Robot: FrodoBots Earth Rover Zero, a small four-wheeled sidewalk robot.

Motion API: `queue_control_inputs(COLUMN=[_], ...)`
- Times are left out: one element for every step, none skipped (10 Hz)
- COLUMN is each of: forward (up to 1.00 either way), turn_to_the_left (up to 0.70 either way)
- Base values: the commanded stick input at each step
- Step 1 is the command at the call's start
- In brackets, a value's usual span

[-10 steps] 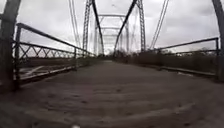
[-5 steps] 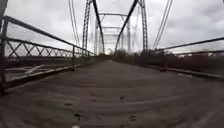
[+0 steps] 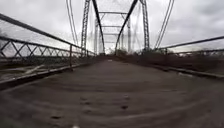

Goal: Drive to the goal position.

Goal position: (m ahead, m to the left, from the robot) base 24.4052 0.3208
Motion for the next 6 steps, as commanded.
queue_control_inputs(forward=[0.7, 0.7, 0.7, 0.7, 0.7, 0.7], turn_to_the_left=[0.0, 0.0, 0.0, 0.0, 0.0, 0.0])
